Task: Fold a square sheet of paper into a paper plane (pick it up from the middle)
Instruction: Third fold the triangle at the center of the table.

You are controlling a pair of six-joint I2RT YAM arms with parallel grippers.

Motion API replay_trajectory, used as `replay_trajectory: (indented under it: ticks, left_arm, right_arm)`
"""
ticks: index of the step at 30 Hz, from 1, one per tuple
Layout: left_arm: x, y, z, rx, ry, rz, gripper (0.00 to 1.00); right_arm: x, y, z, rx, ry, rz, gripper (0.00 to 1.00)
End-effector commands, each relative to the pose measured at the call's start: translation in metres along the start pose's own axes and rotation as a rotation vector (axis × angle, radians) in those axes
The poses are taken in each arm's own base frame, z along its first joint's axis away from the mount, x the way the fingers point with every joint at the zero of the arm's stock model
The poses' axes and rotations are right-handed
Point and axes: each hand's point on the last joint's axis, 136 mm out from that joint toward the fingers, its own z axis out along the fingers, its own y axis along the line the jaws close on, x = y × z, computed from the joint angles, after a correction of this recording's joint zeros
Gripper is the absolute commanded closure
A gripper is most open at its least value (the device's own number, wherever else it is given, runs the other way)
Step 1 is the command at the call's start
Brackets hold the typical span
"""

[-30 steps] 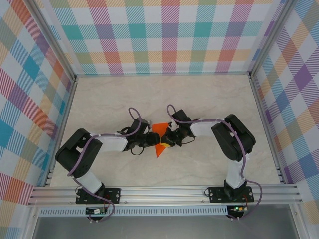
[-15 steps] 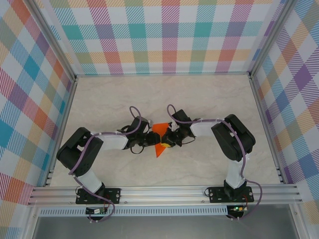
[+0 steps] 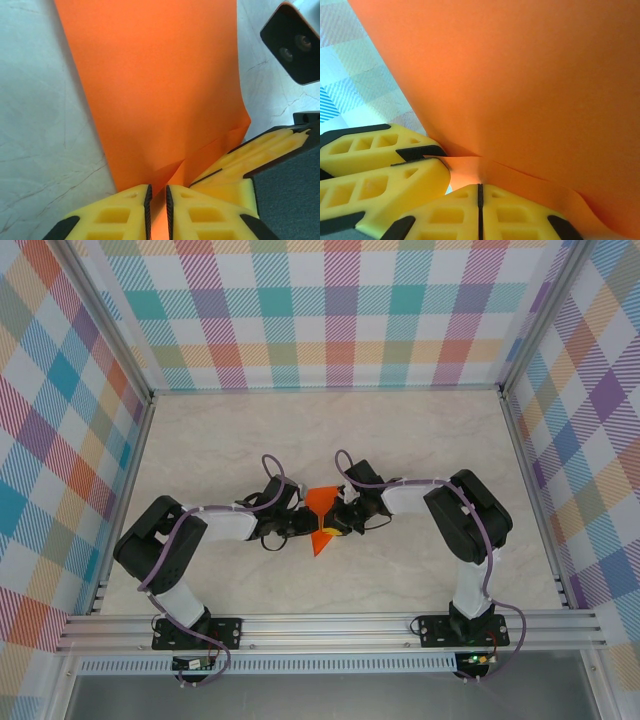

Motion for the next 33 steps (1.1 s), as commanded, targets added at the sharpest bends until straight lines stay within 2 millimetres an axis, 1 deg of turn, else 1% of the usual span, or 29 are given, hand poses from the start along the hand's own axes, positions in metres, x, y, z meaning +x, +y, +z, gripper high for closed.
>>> replay_trajectory:
  ticks: [1, 7, 9, 13, 26, 33]
  left_arm:
    - [0.002, 0.009, 0.001, -0.046, 0.013, 0.009, 0.86]
    - [-0.003, 0.01, -0.002, -0.064, -0.012, 0.018, 0.95]
    - [-0.004, 0.009, -0.004, -0.062, -0.018, 0.024, 0.96]
    - [-0.006, 0.008, -0.006, -0.06, -0.029, 0.028, 0.97]
    - [-0.006, 0.011, -0.014, -0.075, -0.062, 0.02, 0.98]
    - [-0.005, 0.014, -0.01, -0.081, -0.051, 0.016, 0.98]
  right_arm:
    - [0.008, -0.015, 0.005, 0.039, 0.03, 0.028, 0.91]
    - [0.003, 0.009, -0.008, -0.019, -0.001, -0.033, 0.89]
    - [0.001, 0.014, -0.013, -0.029, -0.019, -0.059, 0.88]
    - [0.0, 0.014, -0.018, -0.029, -0.032, -0.079, 0.87]
    - [-0.002, 0.004, -0.013, -0.002, -0.031, -0.074, 0.87]
    - [-0.003, 0.001, -0.01, 0.006, -0.025, -0.069, 0.87]
